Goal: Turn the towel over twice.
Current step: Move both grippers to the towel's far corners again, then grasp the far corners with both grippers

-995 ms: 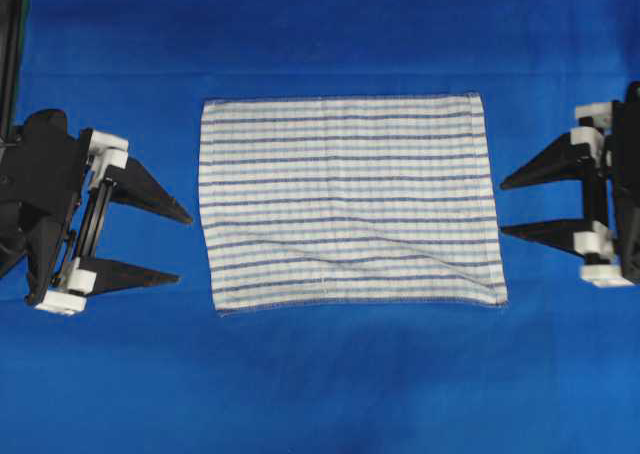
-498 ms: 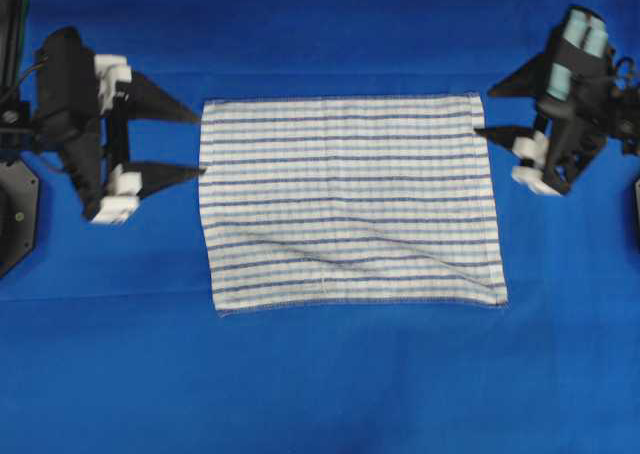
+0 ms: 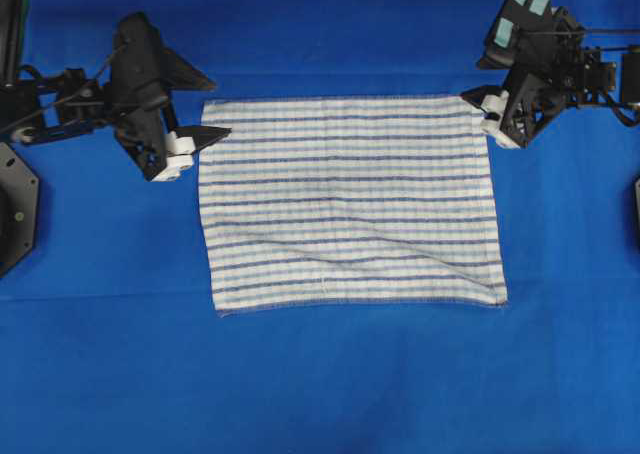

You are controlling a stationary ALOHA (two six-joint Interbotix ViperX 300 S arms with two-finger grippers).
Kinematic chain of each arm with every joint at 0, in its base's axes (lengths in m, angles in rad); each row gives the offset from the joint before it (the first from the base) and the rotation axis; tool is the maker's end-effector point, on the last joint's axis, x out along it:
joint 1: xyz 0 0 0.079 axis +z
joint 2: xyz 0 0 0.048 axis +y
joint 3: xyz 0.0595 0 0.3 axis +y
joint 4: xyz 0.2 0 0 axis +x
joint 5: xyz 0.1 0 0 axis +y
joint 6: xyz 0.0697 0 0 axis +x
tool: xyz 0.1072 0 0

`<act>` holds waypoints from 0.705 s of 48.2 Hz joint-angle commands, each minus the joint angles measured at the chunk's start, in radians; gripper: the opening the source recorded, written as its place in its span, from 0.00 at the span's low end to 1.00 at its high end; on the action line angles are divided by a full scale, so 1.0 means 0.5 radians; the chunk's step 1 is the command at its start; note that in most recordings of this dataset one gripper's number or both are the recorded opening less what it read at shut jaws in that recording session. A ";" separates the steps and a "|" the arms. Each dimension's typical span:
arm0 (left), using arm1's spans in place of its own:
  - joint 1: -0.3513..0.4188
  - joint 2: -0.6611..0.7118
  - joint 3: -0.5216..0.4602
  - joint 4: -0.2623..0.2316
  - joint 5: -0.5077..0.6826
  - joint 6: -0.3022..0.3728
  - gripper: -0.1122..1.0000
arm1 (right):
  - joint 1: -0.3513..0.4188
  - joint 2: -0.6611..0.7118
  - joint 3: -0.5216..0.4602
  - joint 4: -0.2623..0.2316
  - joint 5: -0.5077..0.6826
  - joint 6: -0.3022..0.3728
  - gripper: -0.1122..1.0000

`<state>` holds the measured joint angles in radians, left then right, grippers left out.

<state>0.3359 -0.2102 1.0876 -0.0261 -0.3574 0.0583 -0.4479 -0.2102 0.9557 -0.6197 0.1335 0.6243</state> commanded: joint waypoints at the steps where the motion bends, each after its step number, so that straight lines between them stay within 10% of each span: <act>1: 0.043 0.104 -0.031 0.003 -0.095 0.009 0.82 | -0.058 0.067 -0.015 -0.015 -0.071 0.000 0.66; 27: 0.160 0.500 -0.071 0.003 -0.193 0.012 0.82 | -0.129 0.426 -0.021 -0.025 -0.230 -0.025 0.66; 34: 0.163 0.525 -0.080 0.000 -0.086 0.015 0.66 | -0.129 0.426 -0.012 -0.037 -0.230 -0.034 0.58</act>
<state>0.4188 0.0552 1.0600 -0.0245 -0.4234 0.0660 -0.5062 0.0015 0.9526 -0.6305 0.0153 0.6105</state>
